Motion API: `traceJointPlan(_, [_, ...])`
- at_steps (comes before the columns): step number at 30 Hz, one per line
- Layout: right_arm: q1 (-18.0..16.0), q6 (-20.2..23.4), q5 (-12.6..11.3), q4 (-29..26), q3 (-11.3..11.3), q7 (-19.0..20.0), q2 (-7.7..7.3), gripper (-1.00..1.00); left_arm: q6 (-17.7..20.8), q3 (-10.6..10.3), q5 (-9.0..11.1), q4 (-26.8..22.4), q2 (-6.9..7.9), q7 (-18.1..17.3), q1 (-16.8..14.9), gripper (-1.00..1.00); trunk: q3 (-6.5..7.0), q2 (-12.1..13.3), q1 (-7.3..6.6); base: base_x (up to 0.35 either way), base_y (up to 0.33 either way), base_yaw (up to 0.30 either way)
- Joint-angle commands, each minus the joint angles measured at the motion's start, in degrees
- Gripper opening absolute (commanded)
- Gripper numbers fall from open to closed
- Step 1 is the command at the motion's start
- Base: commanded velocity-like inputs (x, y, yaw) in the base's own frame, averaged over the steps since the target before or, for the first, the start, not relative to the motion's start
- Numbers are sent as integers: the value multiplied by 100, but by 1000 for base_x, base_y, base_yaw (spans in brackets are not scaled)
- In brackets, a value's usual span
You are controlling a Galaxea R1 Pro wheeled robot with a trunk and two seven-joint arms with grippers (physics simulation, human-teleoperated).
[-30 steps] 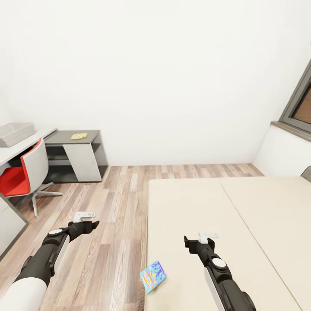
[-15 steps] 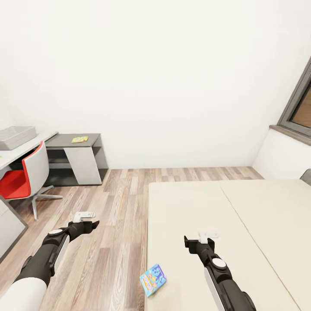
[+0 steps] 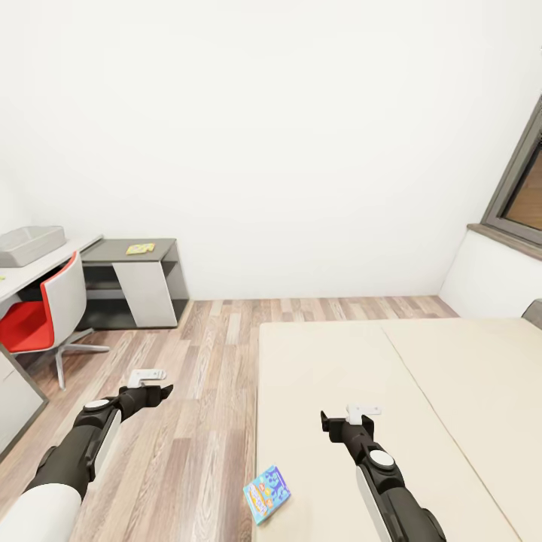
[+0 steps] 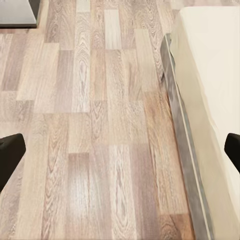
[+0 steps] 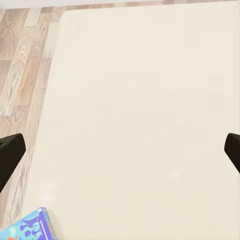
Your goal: Put all the toys in the child's room - the three board games (two on the bed and one on the table), the two jigsaw puzzles on the table, and the tennis ball on the table - inside the toy box on the table in the child's room.
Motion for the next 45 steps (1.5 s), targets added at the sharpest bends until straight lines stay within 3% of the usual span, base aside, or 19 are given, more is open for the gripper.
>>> traceJointPlan(1, [-4, 37, 9, -8, 11, -32, -1, 100, 23, 21, -59, -9, -4, -52, -5, 100, -3, -12, 4, 0, 0, 0])
traceJointPlan(45, [-4, 28, 9, 5, 11, -33, -1, 100, 23, 17, -60, -9, -4, -55, -5, 100, 417, -12, 4, 0, 0, 0])
